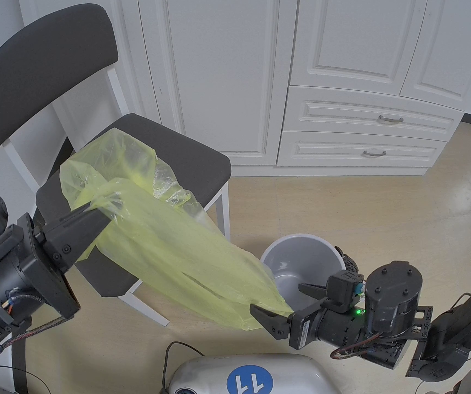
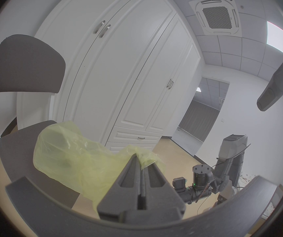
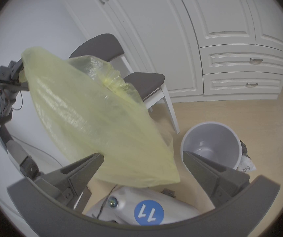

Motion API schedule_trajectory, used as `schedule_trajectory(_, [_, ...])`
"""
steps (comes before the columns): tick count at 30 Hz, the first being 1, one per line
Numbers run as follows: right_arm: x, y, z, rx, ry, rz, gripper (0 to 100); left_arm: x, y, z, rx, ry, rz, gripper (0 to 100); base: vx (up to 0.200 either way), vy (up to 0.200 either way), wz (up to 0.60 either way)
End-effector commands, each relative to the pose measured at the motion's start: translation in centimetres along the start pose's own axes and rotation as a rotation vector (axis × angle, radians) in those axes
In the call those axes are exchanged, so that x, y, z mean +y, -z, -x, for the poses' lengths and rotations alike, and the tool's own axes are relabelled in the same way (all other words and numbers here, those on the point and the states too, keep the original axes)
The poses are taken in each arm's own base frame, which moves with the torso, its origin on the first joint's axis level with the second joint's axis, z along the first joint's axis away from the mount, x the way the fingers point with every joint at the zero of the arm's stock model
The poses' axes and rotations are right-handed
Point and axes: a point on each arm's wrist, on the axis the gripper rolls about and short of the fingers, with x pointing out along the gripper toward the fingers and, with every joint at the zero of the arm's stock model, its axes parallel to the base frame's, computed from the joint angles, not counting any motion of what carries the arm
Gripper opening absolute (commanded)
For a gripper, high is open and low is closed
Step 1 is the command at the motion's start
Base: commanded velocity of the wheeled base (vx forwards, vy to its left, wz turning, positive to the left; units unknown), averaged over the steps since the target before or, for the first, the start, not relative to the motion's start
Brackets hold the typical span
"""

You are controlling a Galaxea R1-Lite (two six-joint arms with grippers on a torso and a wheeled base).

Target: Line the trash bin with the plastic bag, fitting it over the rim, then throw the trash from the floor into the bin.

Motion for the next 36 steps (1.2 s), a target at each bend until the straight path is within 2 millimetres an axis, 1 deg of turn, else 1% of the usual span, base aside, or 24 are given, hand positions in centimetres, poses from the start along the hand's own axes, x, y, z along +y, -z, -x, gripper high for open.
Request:
schedule_trajectory(1, [-0.5, 0.3, -1.9, -0.052, 0.002, -0.059, 100, -0.1, -0.1, 0.1, -0.004, 0.006, 0.002, 0, 0.0, 0.0, 0.0])
schedule_trajectory(3, [-0.7, 1.0, -2.6, -0.061, -0.003, -0.065, 100, -0.1, -0.1, 0.1, -0.005, 0.008, 0.002, 0, 0.0, 0.0, 0.0])
schedule_trajectory(6, [-0.9, 2.7, -4.2, -0.052, -0.003, -0.065, 100, -0.1, 0.0, -0.1, -0.002, 0.007, 0.002, 0, 0.0, 0.0, 0.0])
schedule_trajectory(7, [-1.1, 3.9, -5.1, -0.046, -0.001, -0.071, 100, -0.1, 0.0, -0.2, 0.001, 0.007, 0.003, 0, 0.0, 0.0, 0.0])
schedule_trajectory(9, [-1.5, 5.3, -6.1, -0.071, -0.006, -0.088, 100, -0.1, 0.1, -0.5, 0.007, 0.005, 0.006, 0, 0.0, 0.0, 0.0])
schedule_trajectory(11, [-2.4, 7.1, -7.0, -0.025, 0.025, -0.076, 100, -0.1, 0.0, -0.5, 0.004, 0.006, 0.009, 0, 0.0, 0.0, 0.0])
schedule_trajectory(12, [-2.7, 7.3, -7.2, -0.018, 0.037, -0.076, 100, -0.1, 0.0, -0.4, 0.001, 0.007, 0.01, 0, 0.0, 0.0, 0.0])
schedule_trajectory(15, [-3.2, 7.3, -7.5, -0.019, 0.048, -0.085, 100, -0.2, -0.3, -0.2, -0.011, 0.009, 0.008, 0, 0.0, 0.0, 0.0])
schedule_trajectory(19, [-3.6, 6.8, -7.6, -0.038, 0.057, -0.094, 100, -0.2, -0.4, -0.2, -0.017, 0.011, 0.009, 0, 0.0, 0.0, 0.0])
schedule_trajectory(29, [-3.3, 5.7, -7.3, -0.072, 0.044, -0.115, 100, -0.2, -0.3, -0.2, -0.011, 0.009, 0.01, 0, 0.0, 0.0, 0.0])
schedule_trajectory(30, [-3.3, 5.5, -7.0, -0.077, 0.04, -0.116, 0, -0.2, -0.2, -0.2, -0.009, 0.009, 0.01, 0, 0.0, 0.0, 0.0])
schedule_trajectory(34, [-3.0, 4.2, -6.2, -0.11, 0.015, -0.134, 0, -0.1, 0.1, -0.3, 0.006, 0.006, 0.012, 0, 0.0, 0.0, 0.0])
schedule_trajectory(36, [-3.2, 3.6, -5.7, -0.119, 0.002, -0.137, 0, 0.0, 0.4, -0.4, 0.021, 0.002, 0.013, 0, 0.0, 0.0, 0.0])
